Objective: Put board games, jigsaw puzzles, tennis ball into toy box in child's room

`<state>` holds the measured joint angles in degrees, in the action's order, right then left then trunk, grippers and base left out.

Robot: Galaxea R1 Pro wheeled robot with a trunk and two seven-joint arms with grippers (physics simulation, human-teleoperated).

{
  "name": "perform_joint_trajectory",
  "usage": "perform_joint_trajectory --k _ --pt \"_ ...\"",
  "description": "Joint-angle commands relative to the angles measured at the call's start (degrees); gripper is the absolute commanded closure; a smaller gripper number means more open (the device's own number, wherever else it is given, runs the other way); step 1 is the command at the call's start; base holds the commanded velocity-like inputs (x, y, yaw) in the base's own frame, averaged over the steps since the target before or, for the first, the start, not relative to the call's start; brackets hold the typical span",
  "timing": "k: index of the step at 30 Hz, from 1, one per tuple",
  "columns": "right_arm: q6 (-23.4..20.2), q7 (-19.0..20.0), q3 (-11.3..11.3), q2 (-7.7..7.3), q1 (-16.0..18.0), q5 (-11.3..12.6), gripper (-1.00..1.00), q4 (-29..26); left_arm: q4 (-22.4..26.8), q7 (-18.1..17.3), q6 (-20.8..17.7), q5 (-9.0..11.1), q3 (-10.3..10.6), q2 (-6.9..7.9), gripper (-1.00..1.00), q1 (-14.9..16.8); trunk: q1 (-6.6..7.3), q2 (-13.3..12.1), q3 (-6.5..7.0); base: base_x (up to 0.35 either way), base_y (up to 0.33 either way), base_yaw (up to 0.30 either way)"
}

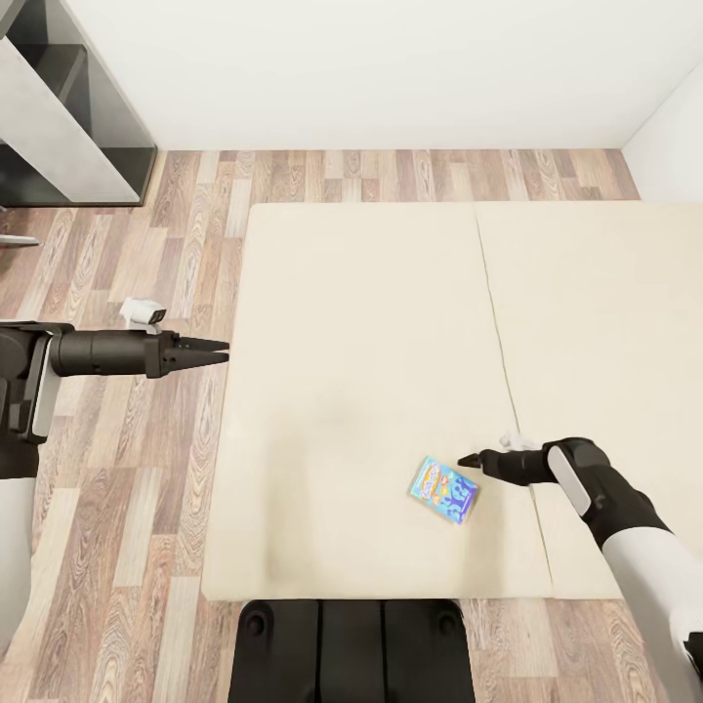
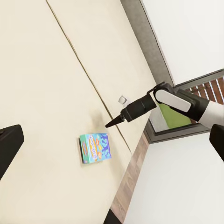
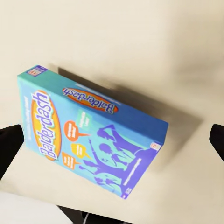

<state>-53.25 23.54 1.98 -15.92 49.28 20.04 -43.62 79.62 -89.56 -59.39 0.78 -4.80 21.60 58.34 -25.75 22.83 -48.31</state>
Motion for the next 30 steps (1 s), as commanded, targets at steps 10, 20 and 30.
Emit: perform_joint_trajectory --k 10,20,30 --pt "0.14 0.93 0.45 0.31 0.03 -0.51 -1.00 0.10 0.01 -0.18 -0.61 0.01 0.05 0.02 -1.00 0.02 -0.03 0.09 -0.06 0.000 0.000 0.000" --pt "0.16 0.98 0.49 0.36 0.03 -0.45 -1.00 0.11 0.01 -0.18 -0.61 0.01 0.09 0.02 -1.00 0.02 -0.03 0.09 -0.06 0.000 0.000 0.000" --pt "1.33 1.00 0.64 0.42 0.03 -0.44 -1.00 1.72 0.01 -0.18 -0.61 0.01 0.16 0.01 -1.00 0.02 -0.03 0.09 -0.06 0.000 0.000 0.000"
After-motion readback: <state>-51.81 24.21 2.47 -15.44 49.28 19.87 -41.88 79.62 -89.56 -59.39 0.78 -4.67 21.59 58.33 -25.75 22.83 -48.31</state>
